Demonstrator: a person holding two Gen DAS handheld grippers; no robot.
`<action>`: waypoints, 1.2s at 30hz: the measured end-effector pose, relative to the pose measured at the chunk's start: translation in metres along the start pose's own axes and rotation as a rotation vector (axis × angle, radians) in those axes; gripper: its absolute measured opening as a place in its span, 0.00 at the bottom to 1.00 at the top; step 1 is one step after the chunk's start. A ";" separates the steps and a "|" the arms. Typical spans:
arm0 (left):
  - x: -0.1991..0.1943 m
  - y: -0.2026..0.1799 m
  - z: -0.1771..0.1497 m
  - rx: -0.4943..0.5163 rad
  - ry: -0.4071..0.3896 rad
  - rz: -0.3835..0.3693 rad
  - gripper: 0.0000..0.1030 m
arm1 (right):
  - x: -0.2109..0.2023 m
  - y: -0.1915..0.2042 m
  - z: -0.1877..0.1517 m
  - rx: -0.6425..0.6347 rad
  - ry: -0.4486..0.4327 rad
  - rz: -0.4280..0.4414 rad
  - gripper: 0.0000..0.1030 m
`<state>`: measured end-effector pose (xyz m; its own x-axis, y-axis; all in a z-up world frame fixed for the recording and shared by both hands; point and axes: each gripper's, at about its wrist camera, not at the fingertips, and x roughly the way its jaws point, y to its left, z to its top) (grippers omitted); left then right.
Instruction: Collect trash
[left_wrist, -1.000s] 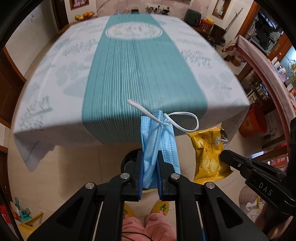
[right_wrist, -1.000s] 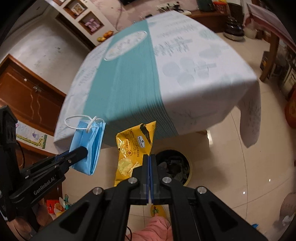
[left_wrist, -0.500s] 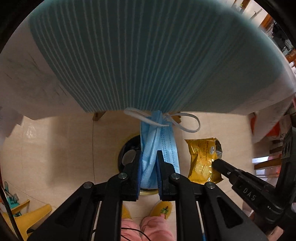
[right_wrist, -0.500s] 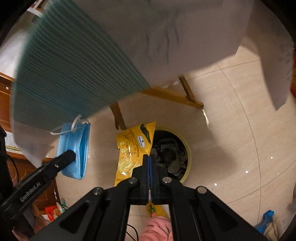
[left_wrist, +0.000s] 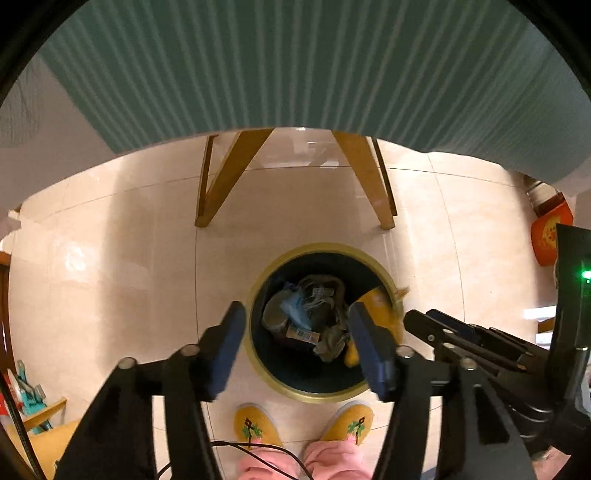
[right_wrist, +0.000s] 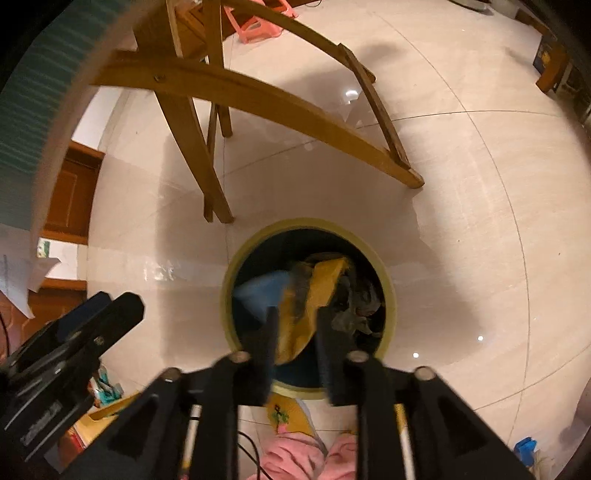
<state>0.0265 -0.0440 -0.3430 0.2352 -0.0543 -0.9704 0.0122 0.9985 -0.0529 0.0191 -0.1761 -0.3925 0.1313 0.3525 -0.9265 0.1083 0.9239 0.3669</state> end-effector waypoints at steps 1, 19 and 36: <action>-0.001 0.001 -0.001 -0.005 -0.003 0.001 0.63 | 0.000 0.001 0.001 -0.004 0.001 0.002 0.29; -0.061 0.015 0.006 -0.006 -0.104 0.069 0.69 | -0.050 0.024 0.003 -0.024 -0.104 0.033 0.29; -0.181 0.017 0.033 -0.037 -0.176 0.019 0.69 | -0.178 0.065 0.007 -0.031 -0.221 0.056 0.45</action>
<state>0.0160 -0.0170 -0.1605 0.4013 -0.0311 -0.9154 -0.0286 0.9985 -0.0465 0.0096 -0.1795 -0.2036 0.3494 0.3656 -0.8627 0.0645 0.9092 0.4114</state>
